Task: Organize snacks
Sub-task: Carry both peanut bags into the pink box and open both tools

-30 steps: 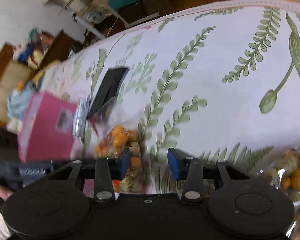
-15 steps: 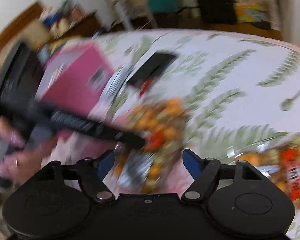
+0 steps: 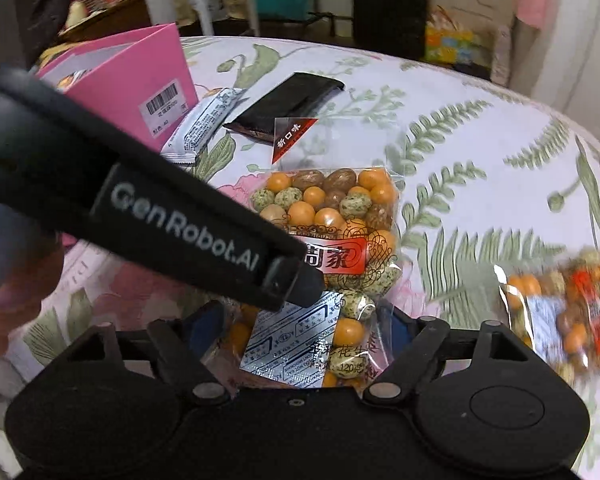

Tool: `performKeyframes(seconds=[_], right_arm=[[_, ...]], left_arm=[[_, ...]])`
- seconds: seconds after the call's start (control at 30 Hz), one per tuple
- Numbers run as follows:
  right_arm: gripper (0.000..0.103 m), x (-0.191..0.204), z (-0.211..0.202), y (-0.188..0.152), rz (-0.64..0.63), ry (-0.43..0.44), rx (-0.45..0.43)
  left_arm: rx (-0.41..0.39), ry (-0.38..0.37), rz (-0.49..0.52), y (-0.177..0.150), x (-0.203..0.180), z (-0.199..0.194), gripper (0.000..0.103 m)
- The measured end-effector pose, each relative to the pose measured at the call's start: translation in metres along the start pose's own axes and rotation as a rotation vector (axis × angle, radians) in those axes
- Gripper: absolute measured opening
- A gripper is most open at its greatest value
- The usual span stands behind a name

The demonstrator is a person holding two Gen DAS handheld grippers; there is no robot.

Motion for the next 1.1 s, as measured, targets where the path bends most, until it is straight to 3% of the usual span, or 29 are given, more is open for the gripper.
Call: performKeyframes(seconds=[0.33, 0.63, 0.9, 1.1], right_arm=[[0.082, 0.015, -0.043, -0.016, 0.084, 0.028, 0.003], [0.082, 0.042, -0.087, -0.011, 0.084, 0.047, -0.022], [0.084, 0.087, -0.119, 0.023, 0.003, 0.142, -0.121], [0.084, 0.138, -0.121, 0.069, -0.081, 0.234, -0.177]], left_arm=[[0.068, 0.040, 0.128, -0.030, -0.029, -0.034, 0.050], [0.055, 0.030, 0.171, -0.050, -0.041, -0.095, 0.050], [-0.055, 0.084, 0.198, -0.047, -0.017, -0.170, 0.051], [-0.118, 0.122, 0.088, -0.032, 0.038, -0.223, 0.051]])
Point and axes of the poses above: each gripper's, at about its wrist camera, not at the fingertips, and z roughly the way its jaws point, x to its left, y to its top, the point moved 9 cm from there along z, roughly the way its jaws point, and after that the axes turned 6 degrees about -y, right-handed, at the moved point
